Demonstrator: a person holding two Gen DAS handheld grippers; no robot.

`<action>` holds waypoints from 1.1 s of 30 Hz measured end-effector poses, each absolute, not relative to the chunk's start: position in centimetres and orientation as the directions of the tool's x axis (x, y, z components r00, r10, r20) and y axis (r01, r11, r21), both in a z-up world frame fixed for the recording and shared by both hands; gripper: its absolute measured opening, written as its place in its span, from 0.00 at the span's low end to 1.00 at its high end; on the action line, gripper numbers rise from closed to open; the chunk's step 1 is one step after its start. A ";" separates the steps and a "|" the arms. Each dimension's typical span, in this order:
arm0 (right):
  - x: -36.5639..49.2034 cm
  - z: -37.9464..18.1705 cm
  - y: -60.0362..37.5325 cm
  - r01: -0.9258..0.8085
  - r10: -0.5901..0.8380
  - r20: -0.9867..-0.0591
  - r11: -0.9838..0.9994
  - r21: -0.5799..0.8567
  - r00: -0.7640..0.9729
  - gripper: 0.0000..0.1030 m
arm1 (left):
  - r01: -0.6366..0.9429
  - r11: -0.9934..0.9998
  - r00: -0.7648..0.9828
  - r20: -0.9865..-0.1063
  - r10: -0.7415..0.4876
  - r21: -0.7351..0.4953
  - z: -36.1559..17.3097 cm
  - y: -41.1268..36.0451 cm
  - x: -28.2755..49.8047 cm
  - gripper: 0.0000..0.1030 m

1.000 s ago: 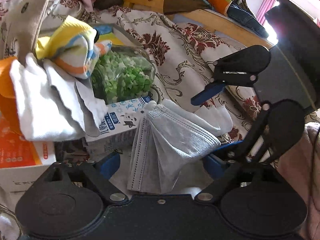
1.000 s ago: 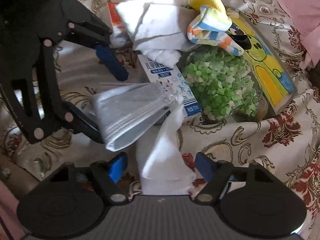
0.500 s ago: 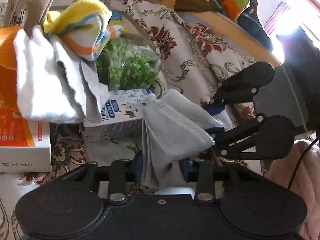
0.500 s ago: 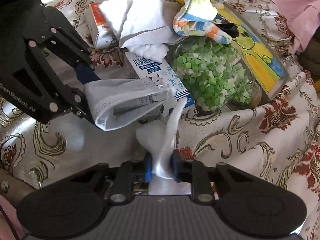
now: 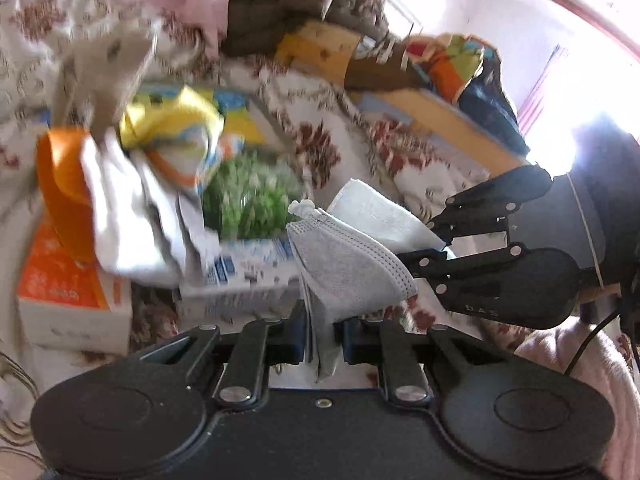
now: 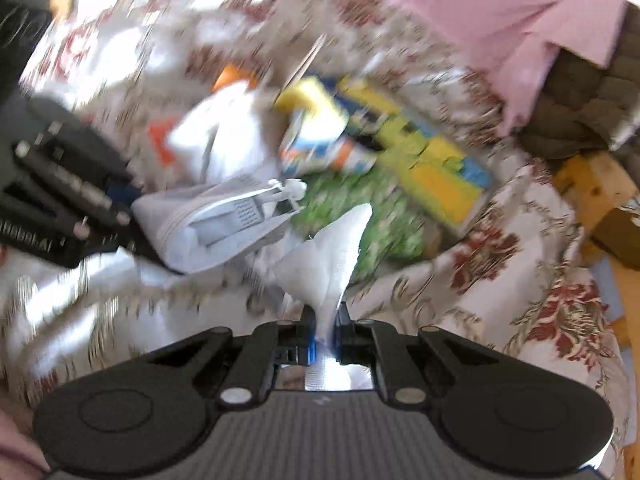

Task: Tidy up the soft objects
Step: 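Carry the mask and tissue in both tools over the frog-painted tray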

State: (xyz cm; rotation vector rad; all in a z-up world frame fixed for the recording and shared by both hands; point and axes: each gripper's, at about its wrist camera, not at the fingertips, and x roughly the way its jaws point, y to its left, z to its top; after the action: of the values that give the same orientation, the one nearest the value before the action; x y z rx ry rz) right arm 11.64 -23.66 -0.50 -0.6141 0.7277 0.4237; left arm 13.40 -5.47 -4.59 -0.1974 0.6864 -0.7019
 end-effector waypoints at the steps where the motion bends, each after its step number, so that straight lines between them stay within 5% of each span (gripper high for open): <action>1: 11.9 0.0 -23.7 -0.536 0.159 -0.706 0.767 -0.352 0.690 0.09 | 0.525 0.763 0.577 -0.500 -0.645 -0.378 -3.9 -5.3 13.1 0.17; 12: 20.8 2.6 -24.0 -0.229 0.165 -0.492 0.971 -0.073 0.855 0.09 | 0.413 0.831 0.741 -0.393 -0.545 -0.372 3.0 -3.7 18.8 0.17; 18: 28.2 2.1 -24.9 -0.133 0.149 -0.462 0.989 0.068 0.874 0.09 | 0.351 0.847 0.776 -0.382 -0.502 -0.400 5.1 -4.0 26.9 0.17; 33: 36.8 -4.8 -26.3 -0.113 0.183 -0.567 0.981 0.156 0.803 0.09 | 0.174 0.888 0.685 -0.596 -0.420 -0.426 1.7 -6.9 42.6 0.17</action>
State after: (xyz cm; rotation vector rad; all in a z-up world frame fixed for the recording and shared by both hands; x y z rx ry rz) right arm 36.84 -26.32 -4.79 0.1163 0.6183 0.1590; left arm 42.63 -6.89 1.66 -0.3515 0.7472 -0.3407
